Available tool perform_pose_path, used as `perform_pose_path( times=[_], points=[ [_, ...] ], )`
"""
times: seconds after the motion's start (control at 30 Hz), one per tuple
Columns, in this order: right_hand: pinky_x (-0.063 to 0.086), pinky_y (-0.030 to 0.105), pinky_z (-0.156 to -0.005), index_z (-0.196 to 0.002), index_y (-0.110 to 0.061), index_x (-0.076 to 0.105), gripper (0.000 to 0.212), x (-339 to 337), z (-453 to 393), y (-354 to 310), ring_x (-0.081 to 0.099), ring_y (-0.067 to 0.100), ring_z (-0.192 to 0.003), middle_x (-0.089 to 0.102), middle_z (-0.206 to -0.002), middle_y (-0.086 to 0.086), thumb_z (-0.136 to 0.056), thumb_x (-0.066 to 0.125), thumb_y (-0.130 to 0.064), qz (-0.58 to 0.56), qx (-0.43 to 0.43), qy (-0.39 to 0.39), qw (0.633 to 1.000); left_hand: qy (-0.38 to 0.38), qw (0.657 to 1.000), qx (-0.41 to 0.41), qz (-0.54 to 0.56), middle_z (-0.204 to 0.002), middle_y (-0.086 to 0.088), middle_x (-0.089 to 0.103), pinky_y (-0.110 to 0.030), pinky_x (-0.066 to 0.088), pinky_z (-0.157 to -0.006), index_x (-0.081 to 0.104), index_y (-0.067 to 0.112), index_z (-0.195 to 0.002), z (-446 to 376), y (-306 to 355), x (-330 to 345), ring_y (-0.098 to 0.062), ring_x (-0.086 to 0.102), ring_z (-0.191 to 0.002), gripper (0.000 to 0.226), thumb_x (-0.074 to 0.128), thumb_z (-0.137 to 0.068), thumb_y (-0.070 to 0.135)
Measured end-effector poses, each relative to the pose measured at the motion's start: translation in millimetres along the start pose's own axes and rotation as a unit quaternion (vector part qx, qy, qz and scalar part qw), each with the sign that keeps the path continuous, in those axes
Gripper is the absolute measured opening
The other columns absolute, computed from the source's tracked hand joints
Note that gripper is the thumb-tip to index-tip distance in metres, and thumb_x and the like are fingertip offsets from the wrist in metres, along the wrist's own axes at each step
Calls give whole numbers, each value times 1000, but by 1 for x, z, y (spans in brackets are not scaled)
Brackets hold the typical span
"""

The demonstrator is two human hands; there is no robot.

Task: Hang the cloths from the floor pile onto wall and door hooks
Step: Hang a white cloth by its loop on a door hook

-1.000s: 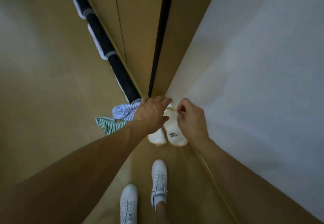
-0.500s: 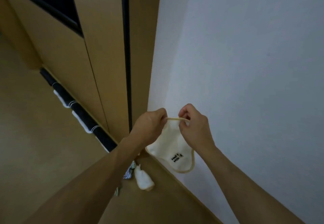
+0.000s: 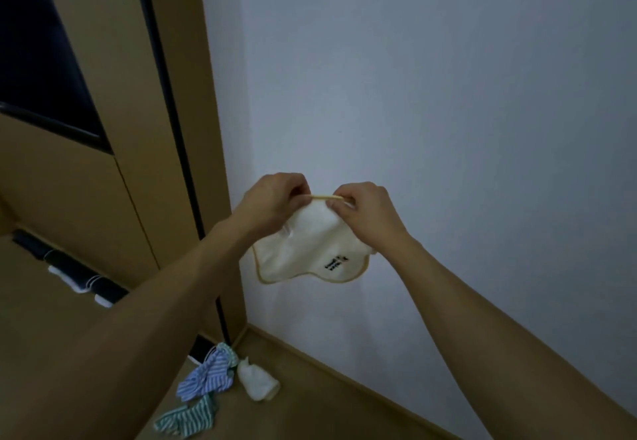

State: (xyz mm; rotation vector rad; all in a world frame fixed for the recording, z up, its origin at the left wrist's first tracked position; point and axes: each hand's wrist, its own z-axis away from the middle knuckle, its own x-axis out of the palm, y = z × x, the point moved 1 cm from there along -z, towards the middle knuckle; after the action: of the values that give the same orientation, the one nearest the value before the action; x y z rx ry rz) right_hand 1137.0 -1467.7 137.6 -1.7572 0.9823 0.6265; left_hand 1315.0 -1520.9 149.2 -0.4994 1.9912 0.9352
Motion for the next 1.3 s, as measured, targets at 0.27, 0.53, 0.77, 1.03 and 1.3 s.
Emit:
perform_pose_path(
  times=[0.27,0.53,0.77,1.03,1.3],
  points=[
    [37,7,-61,-84,-24,73,17,-105,73,22,58,-6,-72,66,-74,-16,-92,59,-30,19,67,52,996,-46,996,64,52,-80,11,64,-26,50,-68,69,19,-90,3,76,7,-6,60,-74,11,61,-93,25],
    [46,18,-62,-77,-23,73,20,-196,153,31,62,3,-70,69,-71,-8,-90,60,-32,88,165,146,971,-111,973,185,78,-79,16,64,-16,40,-60,68,29,-84,-21,148,22,2,58,-72,9,62,-91,25],
    [39,9,-58,-78,-26,72,17,-239,219,19,59,-3,-72,67,-70,-14,-89,60,-30,148,248,215,933,-126,951,258,112,-82,11,67,-28,51,-70,68,23,-86,-28,203,36,-5,61,-78,5,64,-88,21],
    [35,10,-56,-73,-18,70,22,-260,297,0,58,8,-68,65,-67,-5,-90,60,-27,205,347,283,870,-124,924,239,272,-72,11,67,-13,38,-54,69,23,-78,-11,265,70,2,60,-67,6,72,-82,21],
    [42,24,-59,-71,-12,67,27,-268,388,-6,60,16,-68,65,-67,3,-91,59,-27,221,438,301,818,-206,862,209,414,-71,-10,69,-50,58,-73,72,16,-72,31,330,109,-29,65,-70,8,79,-77,17]
  ],
)
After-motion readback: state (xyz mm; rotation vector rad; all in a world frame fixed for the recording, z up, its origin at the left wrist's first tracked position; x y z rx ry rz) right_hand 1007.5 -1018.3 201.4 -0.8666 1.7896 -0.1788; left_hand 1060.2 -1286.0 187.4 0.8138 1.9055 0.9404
